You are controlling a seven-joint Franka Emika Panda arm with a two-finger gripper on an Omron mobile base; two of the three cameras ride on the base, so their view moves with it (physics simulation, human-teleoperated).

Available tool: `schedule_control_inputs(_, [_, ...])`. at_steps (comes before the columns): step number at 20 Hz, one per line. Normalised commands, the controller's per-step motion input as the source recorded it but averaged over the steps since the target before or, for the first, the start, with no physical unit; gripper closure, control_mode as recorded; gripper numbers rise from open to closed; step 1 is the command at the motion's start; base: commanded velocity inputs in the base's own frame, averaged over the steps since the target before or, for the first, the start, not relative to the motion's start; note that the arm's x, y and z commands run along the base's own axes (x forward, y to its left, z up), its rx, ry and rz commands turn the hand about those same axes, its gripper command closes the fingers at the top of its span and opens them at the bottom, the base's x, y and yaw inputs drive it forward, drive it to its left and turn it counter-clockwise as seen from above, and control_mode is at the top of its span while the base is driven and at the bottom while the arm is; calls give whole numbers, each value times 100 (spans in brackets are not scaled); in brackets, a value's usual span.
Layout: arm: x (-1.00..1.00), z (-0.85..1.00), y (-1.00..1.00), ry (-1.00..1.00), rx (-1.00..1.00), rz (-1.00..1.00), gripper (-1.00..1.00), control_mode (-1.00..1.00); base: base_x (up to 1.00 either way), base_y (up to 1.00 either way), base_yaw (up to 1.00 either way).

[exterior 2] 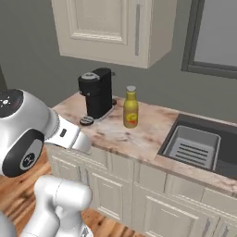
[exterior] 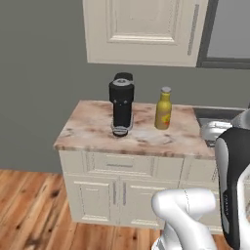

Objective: Move the drinks to the dining counter.

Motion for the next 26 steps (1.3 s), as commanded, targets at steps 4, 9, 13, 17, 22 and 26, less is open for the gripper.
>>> schedule_control_inputs(4, [0, 0, 0, 0, 0, 0, -100, 100, 100, 0, -15])
schedule_control_inputs(9, [0, 0, 0, 0, 0, 0, -100, 100, 100, 0, -13])
schedule_control_inputs(13, [0, 0, 0, 0, 0, 0, -100, 100, 99, 4, -5])
schedule_control_inputs(17, [0, 0, 0, 0, 0, 0, -100, 100, 92, 20, -2])
schedule_control_inputs(22, [0, 0, 0, 0, 0, 0, -100, 100, 91, 17, -19])
schedule_control_inputs(26, [0, 0, 0, 0, 0, 0, -100, 100, 91, 32, -31])
